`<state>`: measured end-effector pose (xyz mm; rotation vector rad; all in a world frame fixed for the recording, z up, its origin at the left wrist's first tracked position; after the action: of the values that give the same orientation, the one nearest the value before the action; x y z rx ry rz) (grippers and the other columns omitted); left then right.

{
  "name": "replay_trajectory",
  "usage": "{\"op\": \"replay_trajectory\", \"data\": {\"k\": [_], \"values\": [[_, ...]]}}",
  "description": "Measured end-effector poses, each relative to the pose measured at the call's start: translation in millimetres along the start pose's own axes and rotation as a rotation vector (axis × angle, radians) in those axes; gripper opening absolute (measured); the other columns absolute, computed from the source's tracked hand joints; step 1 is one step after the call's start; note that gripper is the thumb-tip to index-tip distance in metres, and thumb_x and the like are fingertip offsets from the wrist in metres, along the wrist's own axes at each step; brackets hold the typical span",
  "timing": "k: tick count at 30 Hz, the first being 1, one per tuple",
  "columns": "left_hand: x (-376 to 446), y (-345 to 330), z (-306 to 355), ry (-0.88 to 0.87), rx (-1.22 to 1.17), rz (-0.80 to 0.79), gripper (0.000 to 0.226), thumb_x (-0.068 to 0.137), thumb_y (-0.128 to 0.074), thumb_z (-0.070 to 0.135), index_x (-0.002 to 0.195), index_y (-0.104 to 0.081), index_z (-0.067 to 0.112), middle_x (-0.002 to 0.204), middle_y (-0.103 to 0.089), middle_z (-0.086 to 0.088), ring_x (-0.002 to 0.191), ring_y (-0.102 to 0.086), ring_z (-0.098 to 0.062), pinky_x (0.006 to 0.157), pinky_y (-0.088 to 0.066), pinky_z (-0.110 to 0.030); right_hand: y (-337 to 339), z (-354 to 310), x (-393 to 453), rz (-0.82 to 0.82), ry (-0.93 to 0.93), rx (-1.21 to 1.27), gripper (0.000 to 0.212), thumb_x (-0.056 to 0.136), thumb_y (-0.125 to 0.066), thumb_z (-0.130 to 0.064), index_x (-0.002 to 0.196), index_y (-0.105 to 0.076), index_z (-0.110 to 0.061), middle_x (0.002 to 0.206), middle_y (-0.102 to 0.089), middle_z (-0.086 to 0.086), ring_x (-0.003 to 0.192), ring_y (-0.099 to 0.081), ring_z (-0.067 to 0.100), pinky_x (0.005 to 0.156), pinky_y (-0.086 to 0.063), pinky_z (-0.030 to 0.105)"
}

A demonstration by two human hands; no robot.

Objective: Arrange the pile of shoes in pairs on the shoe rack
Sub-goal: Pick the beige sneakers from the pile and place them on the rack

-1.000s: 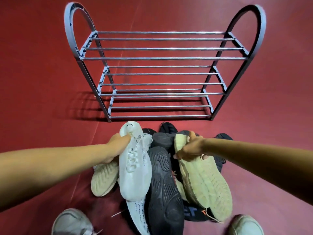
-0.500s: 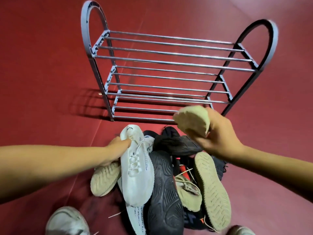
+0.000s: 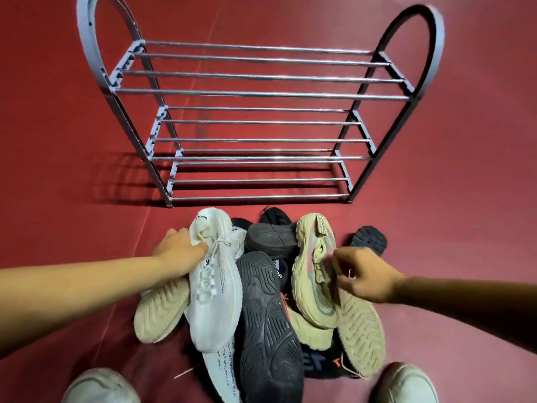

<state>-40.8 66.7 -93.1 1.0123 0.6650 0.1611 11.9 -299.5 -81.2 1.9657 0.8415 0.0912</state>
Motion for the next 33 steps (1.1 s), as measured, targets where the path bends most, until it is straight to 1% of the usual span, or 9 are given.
{"op": "replay_trajectory", "data": {"k": [2, 5, 8, 12, 16, 21, 27, 30, 33], "values": [[0, 1, 5, 0.002, 0.052, 0.007, 0.048, 0.09, -0.056, 0.042, 0.125, -0.052, 0.009, 0.127, -0.049, -0.015, 0.113, -0.056, -0.037, 0.09, -0.046, -0.038, 10, 22, 8, 0.167, -0.315, 0.104, 0.014, 0.085, -0.064, -0.021, 0.08, -0.053, -0.015, 0.075, -0.059, -0.002, 0.07, -0.053, 0.017, 0.055, -0.041, 0.032], [-5, -2, 11, 0.032, 0.029, 0.064, 0.06, 0.088, -0.062, 0.04, 0.135, -0.043, 0.009, 0.135, -0.042, -0.015, 0.124, -0.049, -0.04, 0.097, -0.043, -0.041, -13, 54, 1, -0.088, -0.743, 0.194, 0.056, 0.075, -0.078, -0.034, 0.117, -0.045, -0.017, 0.107, -0.06, 0.003, 0.096, -0.059, 0.021, 0.067, -0.049, 0.029], [-10, -3, 26, -0.004, 0.039, 0.173, 0.055, 0.087, -0.064, 0.036, 0.131, -0.043, 0.01, 0.135, -0.037, -0.013, 0.126, -0.042, -0.037, 0.104, -0.036, -0.044, -40, 58, -1, -0.228, -0.744, 0.237, 0.094, 0.052, -0.085, -0.043, 0.134, -0.041, -0.027, 0.12, -0.059, -0.001, 0.107, -0.059, 0.021, 0.084, -0.057, 0.034], [-14, -4, 47, -0.044, -0.016, 0.261, 0.057, 0.08, -0.063, 0.02, 0.134, -0.044, 0.016, 0.136, -0.033, -0.008, 0.125, -0.036, -0.032, 0.103, -0.029, -0.043, -39, 50, 10, -0.139, -0.714, 0.229, 0.049, 0.061, -0.088, -0.035, 0.102, -0.065, -0.019, 0.094, -0.069, -0.001, 0.084, -0.066, 0.017, 0.063, -0.057, 0.028], [-17, 7, 80, -0.249, -0.121, 0.412, 0.058, 0.078, -0.064, 0.019, 0.132, -0.045, 0.022, 0.133, -0.034, -0.004, 0.126, -0.035, -0.027, 0.101, -0.027, -0.043, 21, 33, 7, 0.343, -0.49, 0.201, 0.026, 0.065, -0.077, -0.017, 0.083, -0.059, -0.019, 0.077, -0.068, -0.001, 0.07, -0.064, 0.023, 0.062, -0.057, 0.037], [-20, 12, 121, -0.469, -0.315, 0.432, 0.03, 0.088, -0.063, 0.024, 0.117, -0.053, 0.023, 0.124, -0.043, 0.004, 0.115, -0.046, -0.018, 0.097, -0.031, -0.032, 102, -35, -13, 0.77, 0.327, -0.198, 0.028, 0.074, -0.071, -0.002, 0.072, -0.044, -0.011, 0.07, -0.049, 0.009, 0.064, -0.046, 0.033, 0.054, -0.038, 0.042], [-46, -36, 130, -0.012, -0.812, -0.547, 0.036, 0.096, -0.053, 0.051, 0.106, -0.064, 0.018, 0.109, -0.074, -0.015, 0.088, -0.073, -0.031, 0.071, -0.06, -0.041, 5, -71, -14, 0.338, 0.764, -0.499, 0.014, 0.096, -0.059, -0.017, 0.09, -0.051, -0.027, 0.083, -0.048, 0.005, 0.071, -0.043, 0.025, 0.064, -0.03, 0.035], [-56, -54, 108, -0.102, -0.61, -0.487, 0.036, 0.09, -0.07, 0.037, 0.116, -0.057, 0.015, 0.108, -0.074, -0.008, 0.093, -0.073, -0.023, 0.077, -0.061, -0.042, -46, -45, -15, 0.117, 0.792, -0.623, 0.013, 0.091, -0.063, -0.019, 0.099, -0.053, -0.018, 0.098, -0.047, 0.006, 0.084, -0.049, 0.027, 0.067, -0.047, 0.037], [-50, -61, 100, -0.171, -0.538, -0.401, 0.029, 0.087, -0.074, 0.019, 0.109, -0.055, 0.016, 0.096, -0.073, -0.003, 0.079, -0.071, -0.017, 0.068, -0.059, -0.036, -36, -38, -12, -0.057, 0.588, -0.262, 0.019, 0.082, -0.06, -0.013, 0.097, -0.05, -0.018, 0.102, -0.045, 0.003, 0.086, -0.047, 0.022, 0.07, -0.043, 0.034]]}}
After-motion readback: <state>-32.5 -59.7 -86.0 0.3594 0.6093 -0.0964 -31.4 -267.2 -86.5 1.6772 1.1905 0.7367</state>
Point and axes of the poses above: each hand's wrist, its own x-axis towards the middle knuckle, its own y-axis out of the back of the hand, z = x × y, the point moved 4 cm from there along x, towards the middle knuckle
